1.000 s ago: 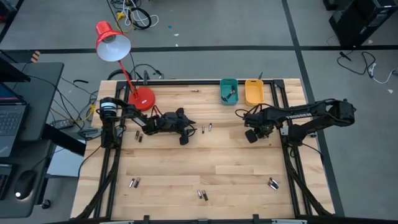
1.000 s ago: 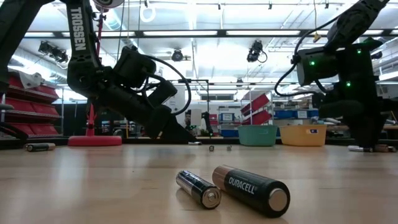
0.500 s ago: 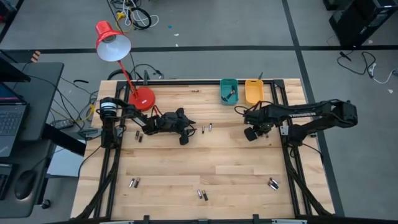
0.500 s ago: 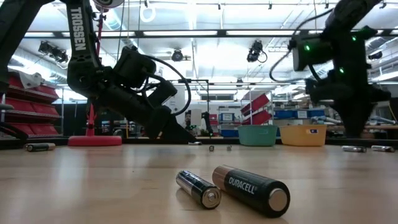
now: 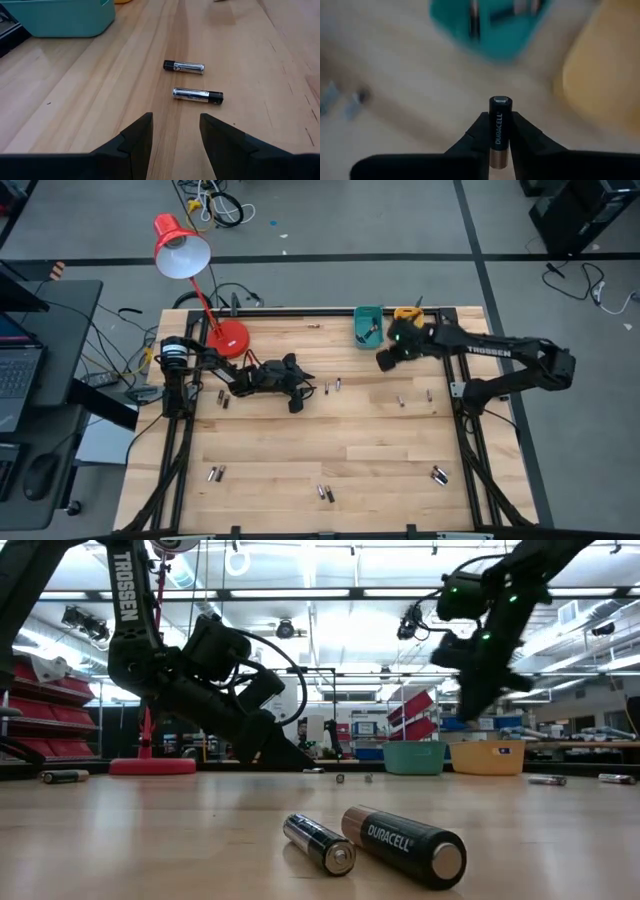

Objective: Sort batteries
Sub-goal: Put the black battery into the green bin

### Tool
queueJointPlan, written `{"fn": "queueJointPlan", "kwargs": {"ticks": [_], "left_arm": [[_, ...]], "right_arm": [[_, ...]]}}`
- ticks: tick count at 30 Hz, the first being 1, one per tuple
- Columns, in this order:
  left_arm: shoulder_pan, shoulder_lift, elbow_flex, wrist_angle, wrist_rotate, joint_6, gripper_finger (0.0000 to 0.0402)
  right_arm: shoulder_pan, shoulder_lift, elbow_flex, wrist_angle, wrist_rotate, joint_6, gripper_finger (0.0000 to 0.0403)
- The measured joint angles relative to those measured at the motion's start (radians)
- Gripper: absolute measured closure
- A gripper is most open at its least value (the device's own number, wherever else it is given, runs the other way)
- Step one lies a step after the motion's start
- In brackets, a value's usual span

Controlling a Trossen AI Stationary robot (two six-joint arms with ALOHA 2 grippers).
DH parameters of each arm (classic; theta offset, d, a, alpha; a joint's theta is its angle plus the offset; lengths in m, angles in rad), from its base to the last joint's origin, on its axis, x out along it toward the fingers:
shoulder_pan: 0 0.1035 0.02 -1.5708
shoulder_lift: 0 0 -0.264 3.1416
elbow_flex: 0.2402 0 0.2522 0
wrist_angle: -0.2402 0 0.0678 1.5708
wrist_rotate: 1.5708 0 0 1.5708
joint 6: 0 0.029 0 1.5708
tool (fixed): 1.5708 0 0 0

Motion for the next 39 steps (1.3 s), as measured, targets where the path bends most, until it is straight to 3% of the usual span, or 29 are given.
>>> {"fn": "queueJointPlan", "kwargs": {"ticks": [10, 17, 24, 31, 39], "left_arm": [[0.0, 0.0, 0.0, -0.04, 0.0, -0.052, 0.0223], [-0.002, -0.002, 0.002, -0.101, 0.0, -0.064, 0.0223], [-0.005, -0.002, 0.002, -0.101, -0.005, -0.072, 0.0223], [-0.002, -0.022, 0.001, -0.136, 0.007, -0.096, 0.0223], [-0.009, -0.252, -0.002, -0.543, 0.012, -0.051, 0.0223]], "right_arm": [[-0.184, 0.214, 0.001, 0.478, -0.063, -0.196, 0.035], [-0.211, 0.313, 0.001, 0.538, -0.055, -0.201, 0.0316], [-0.187, 0.228, 0.001, 0.534, -0.016, -0.231, 0.0268], [-0.094, 0.076, 0.001, 0.529, -0.055, -0.266, 0.0275], [0.03, 0.044, 0.002, 0.579, -0.057, -0.259, 0.0284]]}}
